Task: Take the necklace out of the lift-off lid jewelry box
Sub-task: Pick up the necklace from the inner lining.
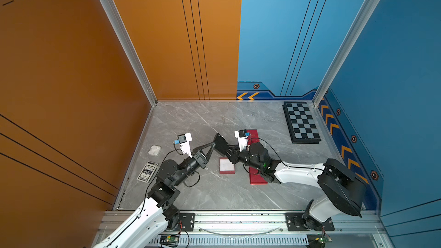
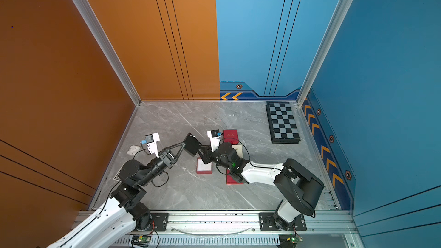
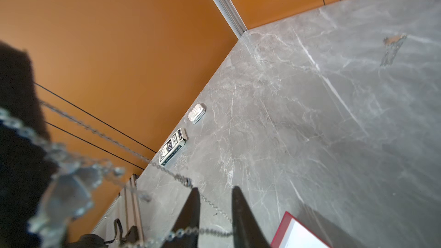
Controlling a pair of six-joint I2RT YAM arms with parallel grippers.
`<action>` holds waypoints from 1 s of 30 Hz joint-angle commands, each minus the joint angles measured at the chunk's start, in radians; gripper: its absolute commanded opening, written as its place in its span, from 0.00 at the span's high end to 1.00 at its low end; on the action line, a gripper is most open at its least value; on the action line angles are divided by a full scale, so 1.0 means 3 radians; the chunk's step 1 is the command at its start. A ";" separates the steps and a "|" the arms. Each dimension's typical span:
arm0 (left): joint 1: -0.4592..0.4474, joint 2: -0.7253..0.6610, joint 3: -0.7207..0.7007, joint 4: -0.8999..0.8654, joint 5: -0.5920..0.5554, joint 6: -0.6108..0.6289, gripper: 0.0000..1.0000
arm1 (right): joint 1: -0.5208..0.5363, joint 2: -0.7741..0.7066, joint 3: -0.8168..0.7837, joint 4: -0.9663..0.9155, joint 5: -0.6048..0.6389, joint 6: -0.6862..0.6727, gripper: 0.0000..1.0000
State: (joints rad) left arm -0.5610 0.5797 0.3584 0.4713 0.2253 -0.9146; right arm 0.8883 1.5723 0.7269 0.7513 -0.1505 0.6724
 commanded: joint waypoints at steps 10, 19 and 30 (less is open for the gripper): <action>0.0042 -0.0235 -0.0084 -0.0077 0.0016 -0.0059 1.00 | -0.0374 -0.0041 0.0411 -0.0469 -0.0192 -0.0227 0.94; 0.0040 -0.0613 -0.0171 -0.0477 0.0021 -0.0109 1.00 | -0.0779 -0.0030 0.0957 -0.1095 -0.0382 -0.0524 0.94; 0.0035 -0.1018 -0.0354 -0.1048 -0.0014 -0.0135 1.00 | -0.0880 0.0055 0.1570 -0.1589 -0.0495 -0.0753 0.94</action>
State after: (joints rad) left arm -0.5571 0.2981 0.2710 0.2176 0.2253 -0.9516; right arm 0.6312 1.5742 1.1484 0.3401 -0.2703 0.4850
